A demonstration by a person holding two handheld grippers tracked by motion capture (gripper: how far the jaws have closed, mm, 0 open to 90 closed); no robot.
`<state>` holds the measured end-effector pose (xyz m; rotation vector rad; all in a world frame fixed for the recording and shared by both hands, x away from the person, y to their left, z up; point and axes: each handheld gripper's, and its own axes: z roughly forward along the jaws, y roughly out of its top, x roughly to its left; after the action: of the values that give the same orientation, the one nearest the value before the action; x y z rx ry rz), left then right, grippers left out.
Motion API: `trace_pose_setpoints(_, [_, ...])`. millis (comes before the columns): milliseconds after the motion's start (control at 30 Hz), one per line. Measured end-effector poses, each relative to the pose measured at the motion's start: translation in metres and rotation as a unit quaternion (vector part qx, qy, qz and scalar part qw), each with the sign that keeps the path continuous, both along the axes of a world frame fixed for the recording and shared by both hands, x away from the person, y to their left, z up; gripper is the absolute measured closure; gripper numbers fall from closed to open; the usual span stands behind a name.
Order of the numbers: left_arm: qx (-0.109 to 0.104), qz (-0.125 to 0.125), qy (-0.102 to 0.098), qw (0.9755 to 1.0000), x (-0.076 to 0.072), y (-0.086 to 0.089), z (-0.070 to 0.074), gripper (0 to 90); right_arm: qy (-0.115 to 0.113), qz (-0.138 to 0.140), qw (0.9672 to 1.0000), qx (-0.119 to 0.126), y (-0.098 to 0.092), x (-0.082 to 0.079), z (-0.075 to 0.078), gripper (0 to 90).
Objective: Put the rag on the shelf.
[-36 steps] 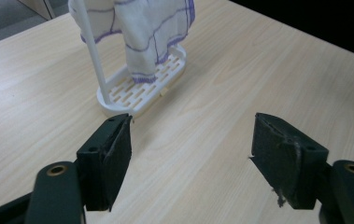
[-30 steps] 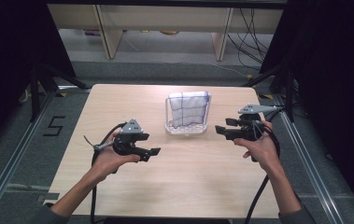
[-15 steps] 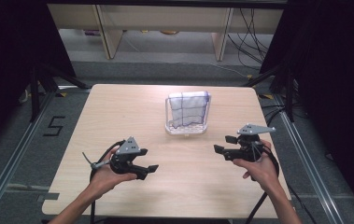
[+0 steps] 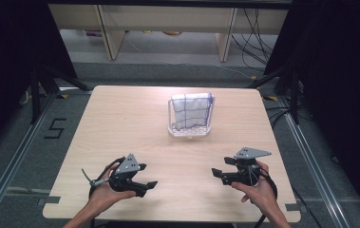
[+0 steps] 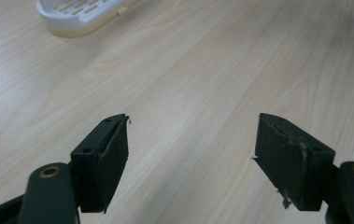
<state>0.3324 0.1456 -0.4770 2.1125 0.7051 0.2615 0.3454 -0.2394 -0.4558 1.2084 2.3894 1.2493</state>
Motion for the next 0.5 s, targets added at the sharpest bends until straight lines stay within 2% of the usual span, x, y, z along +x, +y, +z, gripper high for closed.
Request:
trace_pose_setpoints(33, [0.005, 0.001, -0.001, 1.0, -0.002, 0.001, -0.002, 25.5, -0.012, 0.002, 0.9999, -0.007, -0.002, 0.0, -0.004, 28.6])
trace_pose_setpoints(67, [-0.008, 0.011, 0.002, 0.9999, -0.004, -0.001, -0.007, 25.5, 0.001, -0.002, 1.0, -0.003, -0.001, -0.003, -0.007, 28.5])
trace_pose_setpoints(100, [-0.002, 0.009, 0.001, 1.0, -0.006, 0.0, -0.01, 25.5, 0.0, 0.007, 1.0, 0.001, -0.002, -0.003, -0.012, 28.3])
trace_pose_setpoints(133, [0.01, 0.012, -0.001, 0.9999, -0.008, 0.0, -0.013, 25.5, 0.013, -0.008, 0.9999, -0.002, -0.001, -0.007, -0.015, 28.0])
trace_pose_setpoints(167, [0.013, 0.012, 0.0, 0.9999, -0.011, -0.001, -0.018, 25.5, 0.005, 0.003, 1.0, -0.005, -0.002, -0.006, -0.019, 27.9])
trace_pose_setpoints(200, [0.023, 0.009, 0.0, 0.9997, -0.011, 0.0, -0.02, 25.5, 0.01, -0.001, 0.9998, -0.015, -0.002, -0.008, -0.022, 27.9])
trace_pose_setpoints(233, [0.038, 0.007, 0.002, 0.9993, -0.012, 0.0, -0.025, 25.5, 0.018, -0.005, 0.9997, -0.014, 0.0, -0.01, -0.024, 27.8])
trace_pose_setpoints(300, [0.035, 0.012, 0.011, 0.9992, -0.015, -0.002, -0.031, 25.5, 0.03, -0.003, 0.9993, -0.022, 0.001, -0.012, -0.029, 26.9])
trace_pose_setpoints(333, [0.037, 0.01, 0.015, 0.9991, -0.015, -0.003, -0.032, 25.5, 0.026, 0.007, 0.9994, -0.019, 0.001, -0.01, -0.032, 26.8])
trace_pose_setpoints(400, [0.043, 0.001, 0.007, 0.999, -0.015, -0.004, -0.032, 25.5, 0.04, 0.005, 0.9989, -0.025, 0.004, -0.013, -0.034, 25.5])
trace_pose_setpoints(500, [0.043, 0.003, 0.003, 0.999, -0.014, -0.004, -0.032, 25.3, 0.037, 0.012, 0.9985, -0.039, 0.005, -0.011, -0.038, 24.1])
